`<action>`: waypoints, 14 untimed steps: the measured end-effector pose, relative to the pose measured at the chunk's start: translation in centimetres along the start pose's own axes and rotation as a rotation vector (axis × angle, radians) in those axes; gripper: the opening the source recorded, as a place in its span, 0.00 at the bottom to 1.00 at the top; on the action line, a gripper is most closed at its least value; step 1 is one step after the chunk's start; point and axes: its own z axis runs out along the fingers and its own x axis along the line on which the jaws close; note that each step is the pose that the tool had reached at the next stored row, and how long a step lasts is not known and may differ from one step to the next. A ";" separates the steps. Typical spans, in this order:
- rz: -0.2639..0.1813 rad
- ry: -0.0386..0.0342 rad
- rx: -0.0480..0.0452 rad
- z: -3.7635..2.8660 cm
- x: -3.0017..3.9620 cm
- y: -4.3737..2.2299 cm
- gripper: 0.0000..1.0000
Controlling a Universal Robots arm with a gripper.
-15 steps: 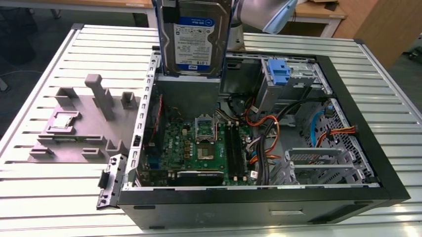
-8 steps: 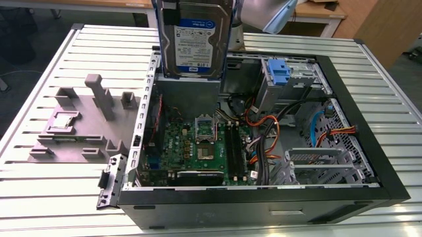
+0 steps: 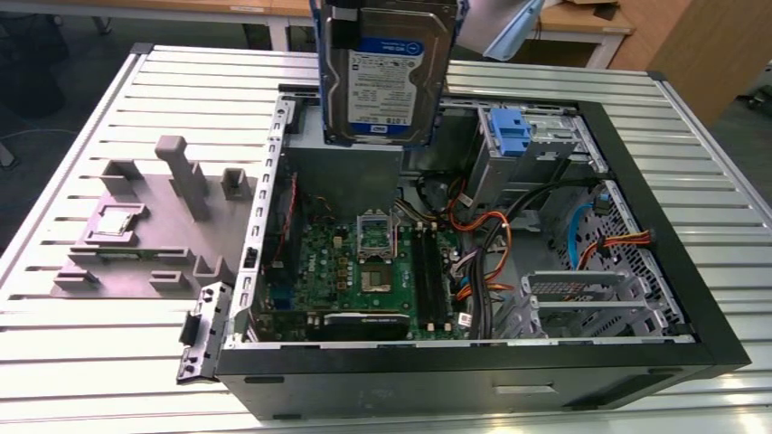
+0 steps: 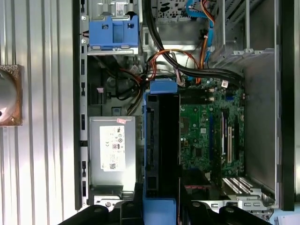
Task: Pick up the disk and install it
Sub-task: 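Pick up the disk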
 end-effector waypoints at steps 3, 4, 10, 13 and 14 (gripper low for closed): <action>0.001 0.0000 0.0000 0.00 0.04 0.95 0.37; 0.001 0.0000 0.0000 0.00 0.05 1.22 0.37; 0.004 0.0001 -0.0002 0.04 -0.19 1.99 0.37; 0.004 -0.0002 -0.0002 0.05 -0.21 2.02 0.37; 0.004 -0.0004 -0.0002 0.04 -0.22 2.02 0.37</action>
